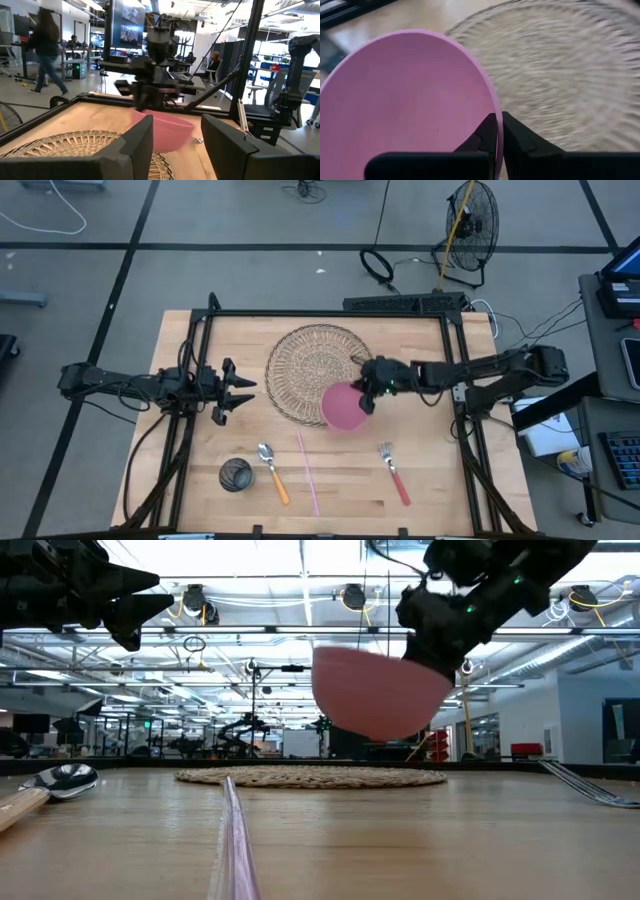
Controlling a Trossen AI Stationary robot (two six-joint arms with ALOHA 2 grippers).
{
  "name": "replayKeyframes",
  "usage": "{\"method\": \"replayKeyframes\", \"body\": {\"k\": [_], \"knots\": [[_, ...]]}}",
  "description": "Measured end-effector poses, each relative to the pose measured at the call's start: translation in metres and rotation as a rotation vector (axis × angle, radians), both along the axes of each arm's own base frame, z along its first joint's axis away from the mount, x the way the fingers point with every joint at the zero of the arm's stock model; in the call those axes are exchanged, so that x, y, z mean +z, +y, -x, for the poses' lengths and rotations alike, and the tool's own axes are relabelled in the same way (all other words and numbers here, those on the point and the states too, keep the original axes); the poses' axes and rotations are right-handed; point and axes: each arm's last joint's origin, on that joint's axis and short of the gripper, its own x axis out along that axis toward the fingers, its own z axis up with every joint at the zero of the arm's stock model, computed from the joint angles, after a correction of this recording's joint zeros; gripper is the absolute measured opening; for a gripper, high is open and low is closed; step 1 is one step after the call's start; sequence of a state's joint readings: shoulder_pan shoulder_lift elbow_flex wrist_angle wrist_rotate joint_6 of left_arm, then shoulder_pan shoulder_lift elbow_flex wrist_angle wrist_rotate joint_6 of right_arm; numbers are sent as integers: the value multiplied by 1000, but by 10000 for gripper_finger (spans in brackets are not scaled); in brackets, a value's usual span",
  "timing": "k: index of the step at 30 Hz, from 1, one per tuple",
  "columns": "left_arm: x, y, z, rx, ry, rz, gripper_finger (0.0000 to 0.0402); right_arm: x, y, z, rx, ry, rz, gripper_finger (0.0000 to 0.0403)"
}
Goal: Pick & Place Utensil
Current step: Put the pink bowl on the middle left of the brown placemat
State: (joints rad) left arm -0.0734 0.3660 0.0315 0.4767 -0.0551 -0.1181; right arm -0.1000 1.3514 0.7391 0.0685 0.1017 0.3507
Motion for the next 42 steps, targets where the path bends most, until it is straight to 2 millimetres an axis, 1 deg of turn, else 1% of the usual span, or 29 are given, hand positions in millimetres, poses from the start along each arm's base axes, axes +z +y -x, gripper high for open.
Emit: {"method": "replayKeyframes", "body": {"k": [6,9,11,14,18,20,22,25,30,34,38,42], "knots": [[0,0,0,13,0,1,170,1,-38,6,-129,-13,22,5],[0,1,0,44,0,-1,170,4,-51,8,-178,-42,29,6],[0,2,0,57,1,0,170,1,-56,6,-197,-49,26,6],[0,2,0,78,1,-1,170,-6,-60,4,-207,-32,18,7],[-1,7,-1,204,17,8,170,-16,-62,-5,-187,-50,5,7],[-2,10,-2,249,53,4,170,-18,-62,-9,-178,-72,5,7],[1,13,-5,275,87,11,170,-19,-64,-13,-184,-86,12,7],[6,17,-11,303,136,20,170,-22,-67,-17,-193,-62,9,8],[24,21,-25,302,159,-14,170,-10,-73,-35,-189,-109,27,8],[34,24,-36,316,217,-28,170,-14,-77,-48,-185,-33,15,8],[35,25,-44,322,325,-15,170,-21,-79,-53,-177,84,3,8],[34,26,-48,322,371,-11,170,-22,-80,-53,-183,97,11,8]]}}
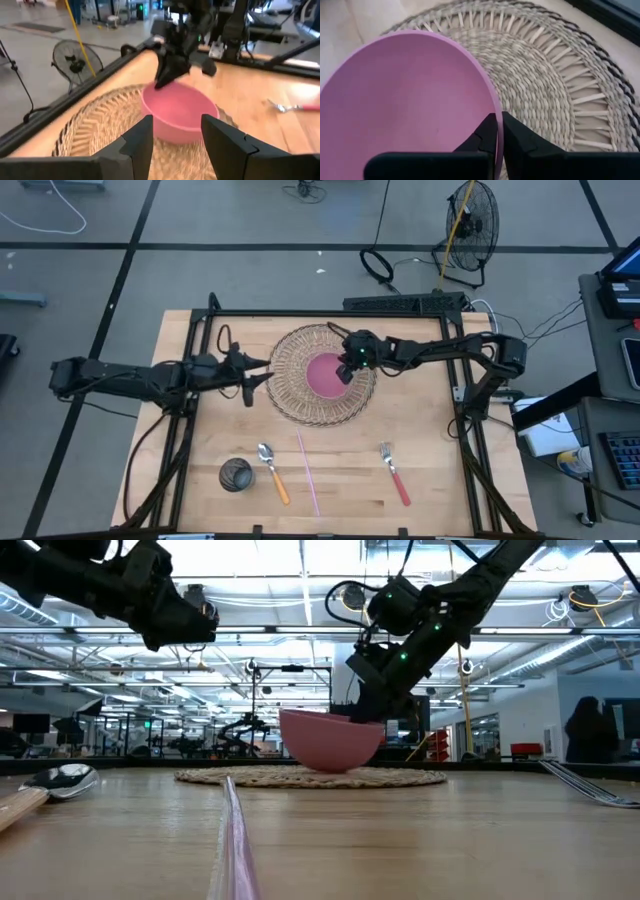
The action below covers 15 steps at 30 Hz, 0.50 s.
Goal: Pick & Place Utensil
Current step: Put the pink bowl on the middle left of the brown placemat
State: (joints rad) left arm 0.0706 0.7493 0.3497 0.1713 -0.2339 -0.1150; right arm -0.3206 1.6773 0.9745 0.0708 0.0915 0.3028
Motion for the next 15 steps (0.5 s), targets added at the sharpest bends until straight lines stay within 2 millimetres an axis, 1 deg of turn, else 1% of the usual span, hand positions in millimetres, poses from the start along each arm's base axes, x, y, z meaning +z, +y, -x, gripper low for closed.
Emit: {"method": "replayKeyframes", "body": {"k": [9,12,15], "knots": [[0,0,-1,1,-6,-1,170,-1,-4,3,-16,21,8,10],[0,0,-1,1,-7,-2,170,-1,-4,3,-12,22,10,21],[0,0,-1,1,-7,-2,170,0,-4,2,10,15,1,43]]}}
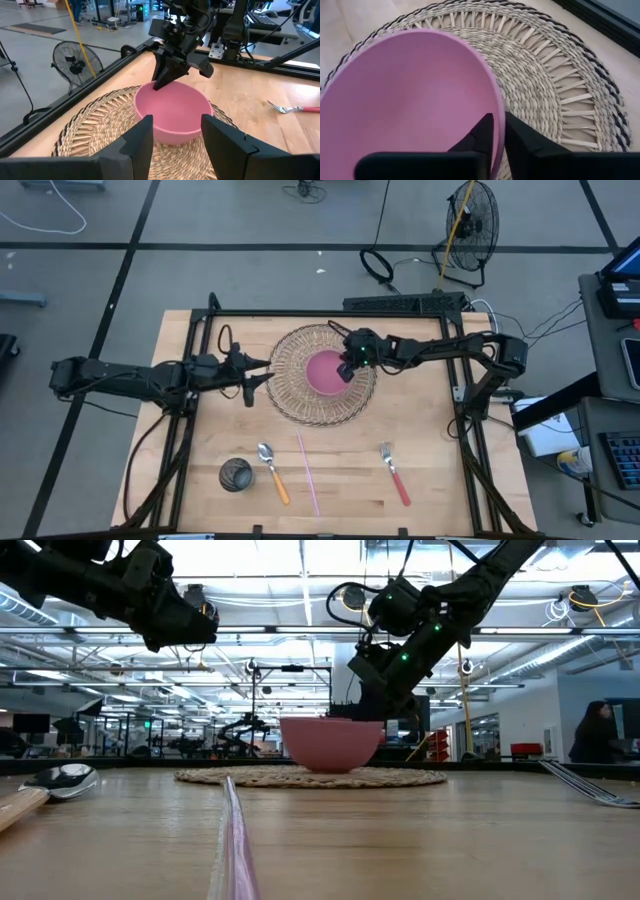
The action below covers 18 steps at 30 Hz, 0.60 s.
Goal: Pick & Place Utensil
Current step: Put the pink bowl on the middle left of the brown placemat
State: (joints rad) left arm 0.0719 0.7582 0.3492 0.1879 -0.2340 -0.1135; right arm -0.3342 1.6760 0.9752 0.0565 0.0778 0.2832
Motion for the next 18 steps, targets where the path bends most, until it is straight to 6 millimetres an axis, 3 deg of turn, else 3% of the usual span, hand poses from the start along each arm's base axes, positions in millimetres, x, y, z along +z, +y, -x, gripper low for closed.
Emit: {"method": "replayKeyframes", "body": {"k": [7,14,18], "knots": [[0,0,0,0,0,-1,170,3,0,-3,21,-45,-4,100],[-1,0,0,0,5,1,170,4,-1,-2,17,-35,31,132],[-1,-1,0,-20,-1,24,170,20,0,4,13,-49,85,145]]}}
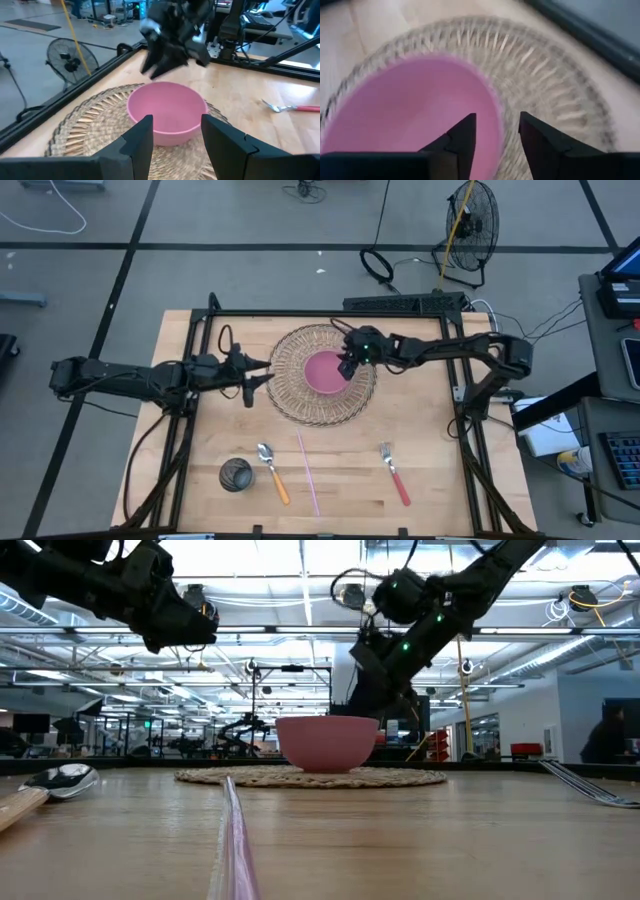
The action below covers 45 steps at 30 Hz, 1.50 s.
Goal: Pick & Place Utensil
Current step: Put the pink bowl on the middle left of the brown placemat
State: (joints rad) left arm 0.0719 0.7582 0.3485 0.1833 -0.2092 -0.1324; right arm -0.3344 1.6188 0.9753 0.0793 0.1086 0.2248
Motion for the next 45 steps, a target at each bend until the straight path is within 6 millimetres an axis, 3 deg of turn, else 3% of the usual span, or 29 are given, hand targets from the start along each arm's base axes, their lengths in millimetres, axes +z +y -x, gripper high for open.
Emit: {"method": "replayKeyframes", "body": {"k": [9,14,21,28,35,40,45], "knots": [[-7,18,-13,66,49,134,170,60,13,29,43,-114,93,157],[4,36,-44,72,169,170,170,90,34,51,109,-143,135,158],[28,64,-86,111,356,160,171,110,71,81,237,-153,156,157],[30,83,-115,9,443,211,180,102,100,121,342,-268,171,157],[19,99,-124,12,477,288,251,74,113,154,387,-380,146,158],[6,107,-127,68,499,369,289,48,120,166,435,-394,134,157],[-7,109,-132,91,521,417,289,31,123,170,459,-431,133,157]]}}
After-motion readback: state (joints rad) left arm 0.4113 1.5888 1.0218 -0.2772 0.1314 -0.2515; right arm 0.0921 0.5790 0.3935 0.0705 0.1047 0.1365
